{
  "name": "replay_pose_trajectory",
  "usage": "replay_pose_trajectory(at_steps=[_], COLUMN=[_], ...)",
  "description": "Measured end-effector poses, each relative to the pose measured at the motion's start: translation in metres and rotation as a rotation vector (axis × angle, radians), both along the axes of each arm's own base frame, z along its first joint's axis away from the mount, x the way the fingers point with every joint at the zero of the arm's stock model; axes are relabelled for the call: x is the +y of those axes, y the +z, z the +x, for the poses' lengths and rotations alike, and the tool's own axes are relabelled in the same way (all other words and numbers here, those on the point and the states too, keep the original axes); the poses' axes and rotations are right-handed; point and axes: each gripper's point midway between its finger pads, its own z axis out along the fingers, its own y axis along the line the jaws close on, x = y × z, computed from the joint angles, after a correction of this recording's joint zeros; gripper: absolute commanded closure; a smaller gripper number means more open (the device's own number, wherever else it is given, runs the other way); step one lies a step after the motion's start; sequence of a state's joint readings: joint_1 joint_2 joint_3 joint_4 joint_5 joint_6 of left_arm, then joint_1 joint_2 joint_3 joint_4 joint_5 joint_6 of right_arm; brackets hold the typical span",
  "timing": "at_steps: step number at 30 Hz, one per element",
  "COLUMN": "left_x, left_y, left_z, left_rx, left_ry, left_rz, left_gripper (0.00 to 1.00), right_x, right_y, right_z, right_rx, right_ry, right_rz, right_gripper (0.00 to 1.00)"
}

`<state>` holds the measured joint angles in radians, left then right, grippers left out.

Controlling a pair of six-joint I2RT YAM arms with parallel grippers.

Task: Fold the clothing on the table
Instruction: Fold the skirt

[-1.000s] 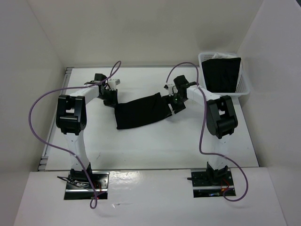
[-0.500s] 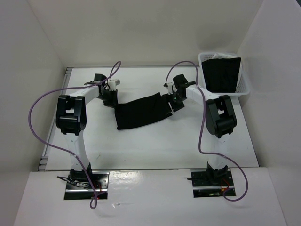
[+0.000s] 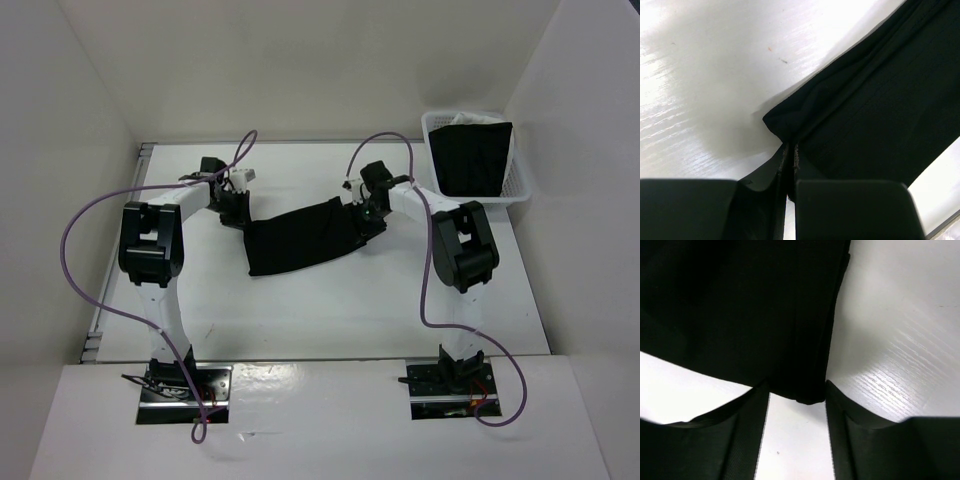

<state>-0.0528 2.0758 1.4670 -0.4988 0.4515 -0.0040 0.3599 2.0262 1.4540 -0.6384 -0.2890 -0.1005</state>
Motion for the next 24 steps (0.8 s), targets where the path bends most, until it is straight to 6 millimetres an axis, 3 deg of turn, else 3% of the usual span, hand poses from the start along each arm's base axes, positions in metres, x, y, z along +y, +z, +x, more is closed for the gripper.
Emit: replay_pose_trajectory(at_steps=[4, 13, 19, 24], left_x=[0.0, 0.0, -0.001, -0.001], left_y=[0.001, 0.002, 0.001, 0.001], left_z=[-0.002, -0.007, -0.009, -0.009], left_rx=[0.002, 0.01, 0.016, 0.016], left_ry=[-0.001, -0.001, -0.003, -0.003], left_rz=[-0.002, -0.002, -0.006, -0.006], left_gripper=[0.97, 0.97, 0.97, 0.97], right_x=[-0.004, -0.008, -0.011, -0.009], right_y=[-0.005, -0.008, -0.011, -0.01], right_z=[0.001, 0.002, 0.002, 0.003], right_rx=[0.003, 0.0, -0.001, -0.018], right_ry=[-0.008, -0.02, -0.026, -0.025], right_rz=[-0.022, -0.049, -0.07, -0.11], right_gripper=[0.62, 0.75, 1.0, 1.0])
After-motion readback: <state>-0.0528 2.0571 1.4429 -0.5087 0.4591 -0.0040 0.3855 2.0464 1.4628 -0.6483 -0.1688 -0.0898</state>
